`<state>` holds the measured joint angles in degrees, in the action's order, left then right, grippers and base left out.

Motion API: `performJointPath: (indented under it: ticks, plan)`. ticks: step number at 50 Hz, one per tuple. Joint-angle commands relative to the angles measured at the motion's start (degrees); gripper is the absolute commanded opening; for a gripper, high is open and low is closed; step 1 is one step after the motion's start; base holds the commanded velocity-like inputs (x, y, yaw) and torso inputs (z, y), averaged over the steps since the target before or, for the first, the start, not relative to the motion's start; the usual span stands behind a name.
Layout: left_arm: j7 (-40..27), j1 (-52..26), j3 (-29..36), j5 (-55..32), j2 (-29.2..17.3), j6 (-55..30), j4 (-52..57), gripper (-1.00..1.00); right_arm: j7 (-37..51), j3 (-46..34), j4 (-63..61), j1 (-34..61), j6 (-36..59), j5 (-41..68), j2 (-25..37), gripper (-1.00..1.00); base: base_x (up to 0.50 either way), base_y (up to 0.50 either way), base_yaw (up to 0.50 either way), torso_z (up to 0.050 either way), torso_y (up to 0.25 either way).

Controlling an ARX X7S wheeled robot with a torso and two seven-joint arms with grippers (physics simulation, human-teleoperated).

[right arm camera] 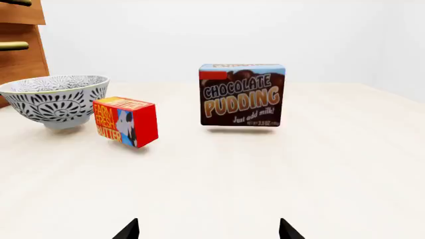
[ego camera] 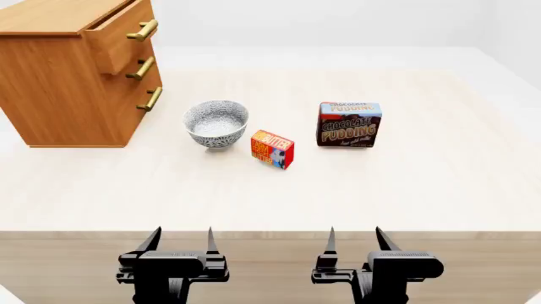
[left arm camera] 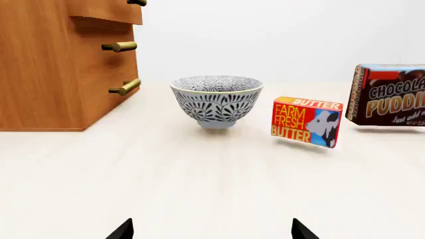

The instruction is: Put the butter at the back in the top drawer of the cabinet and close it.

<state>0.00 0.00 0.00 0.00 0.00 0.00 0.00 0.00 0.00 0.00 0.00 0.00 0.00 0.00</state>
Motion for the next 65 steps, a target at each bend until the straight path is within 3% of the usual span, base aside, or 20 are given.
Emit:
performJointPath:
  ticks: [1, 13, 42, 65]
  plan:
    - [-1.2, 0.0, 1.0, -0.9, -0.9, 0.0, -0.1, 1.00, 1.3, -1.1, 0.0, 0.0, 0.0, 0.8, 0.9, 1.00, 0.00, 0.00, 0.00, 0.000, 0.000]
    - [-4.1, 0.0, 3.3, -2.2, -2.7, 0.4, 0.0, 1.00, 4.3, -3.4, 0.1, 0.1, 0.0, 2.2, 2.7, 1.00, 0.00, 0.00, 0.00, 0.000, 0.000]
    - [-6.9, 0.0, 6.0, -4.2, -5.0, 0.6, 0.2, 1.00, 7.4, -5.9, 0.7, 0.7, 0.4, 4.3, 4.8, 1.00, 0.00, 0.01, 0.00, 0.050, 0.000]
    - [-8.5, -0.1, 7.7, -5.6, -6.4, 0.9, 0.1, 1.00, 9.2, -7.7, 0.5, 0.8, 0.2, 5.4, 6.2, 1.00, 0.00, 0.48, 0.00, 0.050, 0.000]
